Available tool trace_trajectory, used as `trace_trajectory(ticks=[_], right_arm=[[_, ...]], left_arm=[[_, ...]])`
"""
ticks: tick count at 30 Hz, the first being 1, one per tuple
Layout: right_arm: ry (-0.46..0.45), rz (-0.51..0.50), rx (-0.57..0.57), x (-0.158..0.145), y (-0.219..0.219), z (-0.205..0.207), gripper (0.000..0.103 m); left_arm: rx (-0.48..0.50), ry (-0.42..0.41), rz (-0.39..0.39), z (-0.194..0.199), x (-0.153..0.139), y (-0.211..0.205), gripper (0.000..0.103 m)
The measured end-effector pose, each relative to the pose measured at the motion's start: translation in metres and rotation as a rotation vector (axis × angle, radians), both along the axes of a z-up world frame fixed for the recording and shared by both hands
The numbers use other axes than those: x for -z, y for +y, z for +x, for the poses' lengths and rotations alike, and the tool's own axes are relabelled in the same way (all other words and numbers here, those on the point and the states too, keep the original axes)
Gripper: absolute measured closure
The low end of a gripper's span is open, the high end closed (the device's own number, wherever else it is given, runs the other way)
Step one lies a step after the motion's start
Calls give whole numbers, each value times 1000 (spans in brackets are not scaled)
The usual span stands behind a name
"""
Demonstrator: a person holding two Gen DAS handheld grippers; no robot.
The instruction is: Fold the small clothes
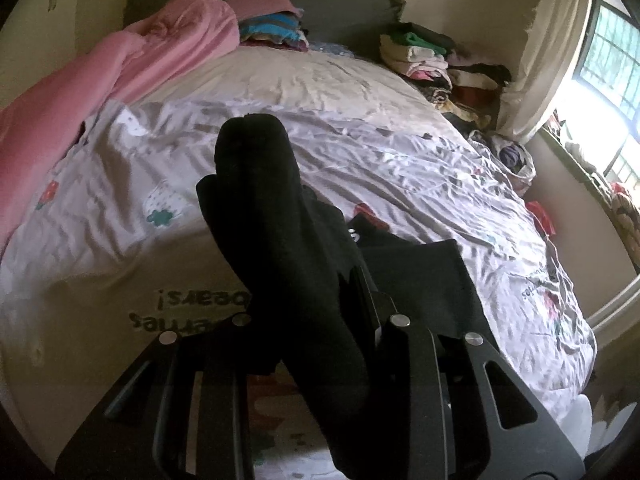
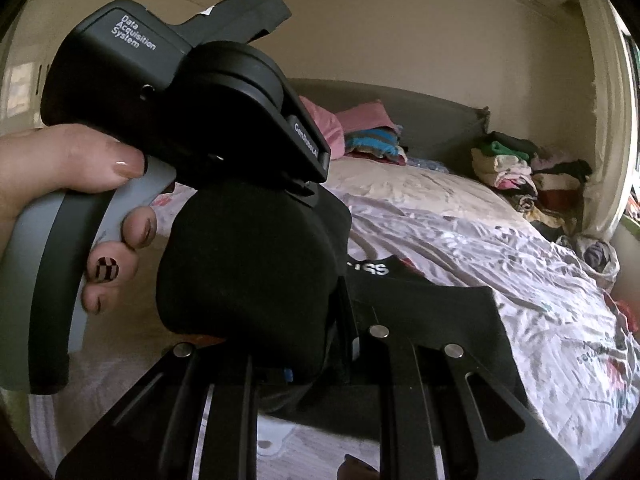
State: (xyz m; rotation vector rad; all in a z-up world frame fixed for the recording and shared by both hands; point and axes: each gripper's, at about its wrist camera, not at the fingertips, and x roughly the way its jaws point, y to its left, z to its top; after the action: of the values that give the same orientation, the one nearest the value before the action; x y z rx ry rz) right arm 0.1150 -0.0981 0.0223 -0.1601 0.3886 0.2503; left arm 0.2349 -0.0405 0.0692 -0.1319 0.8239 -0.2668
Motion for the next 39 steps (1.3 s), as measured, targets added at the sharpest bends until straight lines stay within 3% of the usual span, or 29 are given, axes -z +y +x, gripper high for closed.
trace_trajectory(ticks=[15,19,28,31,34,37,39], right_arm=[[58,82,60,15,-50,7,88],[96,126,74,21,-65,11,88],[227,265,92,46,-100,30,88],[296,344,105,56,-115,38,87],[360,451,99,67,-132,44,87],[427,561,110,78,-149,48,85],[478,660,116,88,-163,49,85]], left_arm=[[60,36,34,9,14,-59,81],[76,48,44,13,22,-73,77],[106,82,36,26,43,-99,51],[122,92,24,29,48,-106,34],[146,102,-66,29,49,-109,18],[168,88,-147,26,43,-107,13],[171,55,-141,23,36,-106,13]])
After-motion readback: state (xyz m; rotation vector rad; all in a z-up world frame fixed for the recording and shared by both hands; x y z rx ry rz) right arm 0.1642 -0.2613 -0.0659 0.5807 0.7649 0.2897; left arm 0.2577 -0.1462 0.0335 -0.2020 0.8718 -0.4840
